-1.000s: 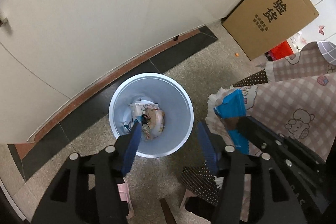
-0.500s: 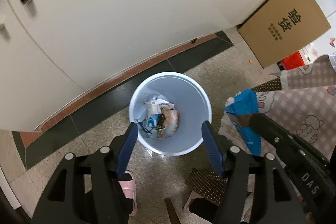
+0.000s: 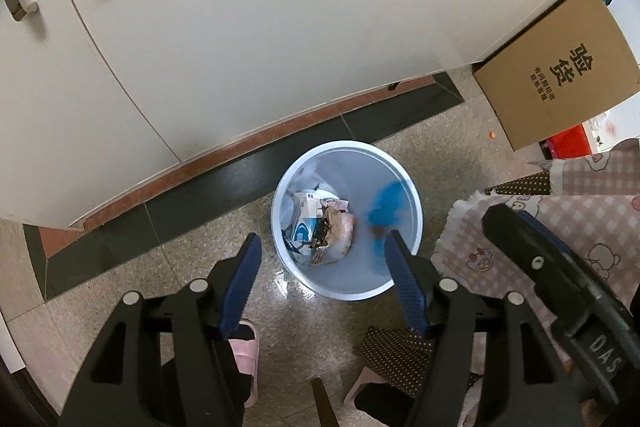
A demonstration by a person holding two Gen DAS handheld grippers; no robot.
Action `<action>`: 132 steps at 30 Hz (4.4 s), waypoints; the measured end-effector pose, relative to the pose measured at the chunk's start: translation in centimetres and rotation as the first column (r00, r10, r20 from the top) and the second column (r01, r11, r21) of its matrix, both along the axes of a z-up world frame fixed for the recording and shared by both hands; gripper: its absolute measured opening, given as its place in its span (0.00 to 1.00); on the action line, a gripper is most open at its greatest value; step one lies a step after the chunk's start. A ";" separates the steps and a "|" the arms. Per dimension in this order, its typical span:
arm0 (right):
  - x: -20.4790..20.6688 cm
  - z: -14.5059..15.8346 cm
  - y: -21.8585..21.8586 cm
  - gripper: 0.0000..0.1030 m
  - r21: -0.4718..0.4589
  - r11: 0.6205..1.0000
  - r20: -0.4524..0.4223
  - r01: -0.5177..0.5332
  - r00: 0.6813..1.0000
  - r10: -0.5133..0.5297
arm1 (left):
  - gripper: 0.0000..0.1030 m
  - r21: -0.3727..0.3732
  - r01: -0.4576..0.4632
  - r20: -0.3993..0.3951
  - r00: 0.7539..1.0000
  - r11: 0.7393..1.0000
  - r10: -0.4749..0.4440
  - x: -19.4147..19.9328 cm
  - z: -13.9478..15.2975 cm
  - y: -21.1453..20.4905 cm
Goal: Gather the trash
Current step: 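Open both tools over the wastebasket to drop the wrappers, then move both tools back to the table toward the newspaper and red bag, then grasp the newspaper with the right tool while the left tool grasps the red bag, then lift the newspaper and red bag and carry them over the wastebasket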
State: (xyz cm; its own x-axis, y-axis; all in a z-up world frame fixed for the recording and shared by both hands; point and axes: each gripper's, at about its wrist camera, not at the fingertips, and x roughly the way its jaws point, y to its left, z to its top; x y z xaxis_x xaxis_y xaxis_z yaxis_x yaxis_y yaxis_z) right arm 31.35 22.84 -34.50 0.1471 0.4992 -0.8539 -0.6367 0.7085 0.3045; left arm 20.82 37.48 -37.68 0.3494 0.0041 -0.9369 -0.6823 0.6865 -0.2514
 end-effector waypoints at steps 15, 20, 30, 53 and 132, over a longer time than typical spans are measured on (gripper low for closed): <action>-2.5 8.5 -3.5 0.55 0.050 0.998 0.208 0.044 0.977 -0.054 | 0.64 0.142 -0.008 0.136 0.991 0.990 -0.012 -1.6 9.4 -3.2; -4.3 14.5 -6.8 0.59 0.129 0.988 0.305 0.080 0.945 -0.117 | 0.66 0.237 -0.002 0.237 0.970 0.971 -0.055 -2.4 15.9 -6.2; -6.1 24.3 -20.4 0.67 0.283 0.930 0.412 0.233 0.846 -0.337 | 0.71 0.362 0.125 0.371 0.890 0.924 -0.266 -1.1 25.6 -16.7; 2.5 24.0 -48.9 0.69 0.178 0.770 0.435 0.612 0.653 -0.620 | 0.72 0.605 0.522 0.187 0.640 0.601 -0.745 15.5 25.8 -46.6; -4.1 15.8 -8.8 0.08 -0.002 0.996 0.387 0.091 0.918 -0.083 | 0.05 0.248 0.229 0.211 0.935 0.941 -0.284 -1.8 12.8 -8.6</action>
